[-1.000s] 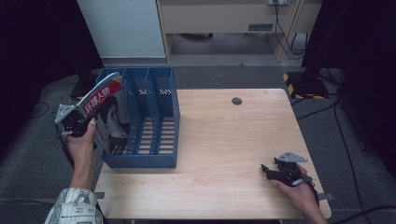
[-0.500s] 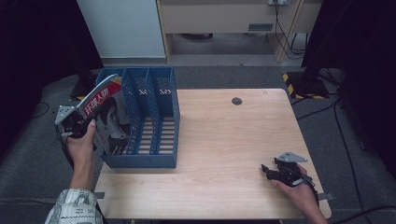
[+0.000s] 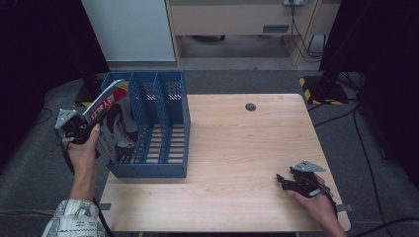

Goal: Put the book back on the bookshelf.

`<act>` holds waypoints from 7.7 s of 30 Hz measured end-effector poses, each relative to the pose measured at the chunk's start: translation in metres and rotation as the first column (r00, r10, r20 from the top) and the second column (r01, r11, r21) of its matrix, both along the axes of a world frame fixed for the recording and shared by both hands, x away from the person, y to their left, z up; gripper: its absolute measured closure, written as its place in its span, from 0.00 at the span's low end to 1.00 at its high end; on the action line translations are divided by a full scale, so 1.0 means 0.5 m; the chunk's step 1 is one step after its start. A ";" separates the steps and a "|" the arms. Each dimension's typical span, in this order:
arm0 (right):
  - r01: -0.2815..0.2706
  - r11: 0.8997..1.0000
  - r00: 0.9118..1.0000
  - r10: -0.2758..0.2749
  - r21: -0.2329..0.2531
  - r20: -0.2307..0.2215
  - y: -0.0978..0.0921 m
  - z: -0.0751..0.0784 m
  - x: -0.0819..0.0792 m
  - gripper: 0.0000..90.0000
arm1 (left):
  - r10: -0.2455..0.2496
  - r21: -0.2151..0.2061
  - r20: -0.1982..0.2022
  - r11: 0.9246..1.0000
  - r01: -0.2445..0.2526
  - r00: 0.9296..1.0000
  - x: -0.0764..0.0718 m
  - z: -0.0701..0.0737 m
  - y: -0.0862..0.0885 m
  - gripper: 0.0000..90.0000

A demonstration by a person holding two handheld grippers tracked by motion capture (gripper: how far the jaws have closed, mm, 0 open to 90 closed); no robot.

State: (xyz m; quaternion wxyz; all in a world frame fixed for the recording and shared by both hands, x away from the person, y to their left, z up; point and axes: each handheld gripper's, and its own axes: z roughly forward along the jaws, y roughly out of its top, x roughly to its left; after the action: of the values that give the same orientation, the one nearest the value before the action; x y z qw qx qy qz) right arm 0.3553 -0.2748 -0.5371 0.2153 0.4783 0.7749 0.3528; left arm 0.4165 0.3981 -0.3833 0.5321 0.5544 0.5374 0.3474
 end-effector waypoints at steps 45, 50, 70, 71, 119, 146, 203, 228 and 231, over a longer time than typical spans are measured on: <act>-0.005 1.000 1.000 0.005 -0.002 0.002 0.000 0.000 0.000 0.38 | 0.026 -0.014 0.095 1.000 -0.025 0.995 -0.008 0.052 -0.004 0.96; -0.005 1.000 1.000 0.005 -0.002 0.003 0.000 0.000 0.000 0.38 | 0.027 -0.018 0.115 1.000 -0.025 0.993 -0.002 0.048 -0.008 0.96; -0.005 1.000 1.000 0.005 -0.002 0.003 0.000 0.000 0.000 0.38 | 0.040 -0.002 0.115 0.999 -0.040 0.993 0.005 0.019 -0.014 0.96; -0.005 1.000 1.000 0.005 -0.002 0.003 0.000 0.000 0.000 0.38 | 0.041 0.001 0.109 0.999 -0.042 0.993 0.004 0.018 -0.013 0.96; -0.013 1.000 1.000 0.013 0.002 -0.003 0.000 0.000 -0.001 0.37 | -0.087 0.221 0.027 0.972 0.079 0.996 -0.012 0.131 -0.051 0.28; 0.014 1.000 1.000 -0.015 -0.014 -0.024 0.006 -0.002 0.003 0.19 | -0.122 0.226 -0.007 0.967 0.121 0.992 -0.013 0.141 -0.099 0.12; 0.001 1.000 0.999 -0.002 -0.024 -0.046 0.014 -0.003 0.000 0.07 | -0.386 0.206 -0.169 0.886 0.416 0.907 0.019 0.022 -0.344 0.04; 0.003 1.000 0.999 -0.004 -0.024 -0.047 0.014 -0.003 0.000 0.07 | -0.481 0.212 -0.200 0.830 0.517 0.854 0.018 -0.005 -0.465 0.03; 0.003 1.000 0.999 -0.004 -0.024 -0.046 0.014 -0.003 0.000 0.07 | -0.492 0.215 -0.196 0.822 0.527 0.848 0.015 -0.003 -0.480 0.03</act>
State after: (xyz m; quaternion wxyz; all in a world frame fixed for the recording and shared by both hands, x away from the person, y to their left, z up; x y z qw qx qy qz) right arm 0.3552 -0.2676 -0.5387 0.2039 0.4851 0.7830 0.3318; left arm 0.4241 0.1579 -0.3846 0.4912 0.7647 0.3529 0.2223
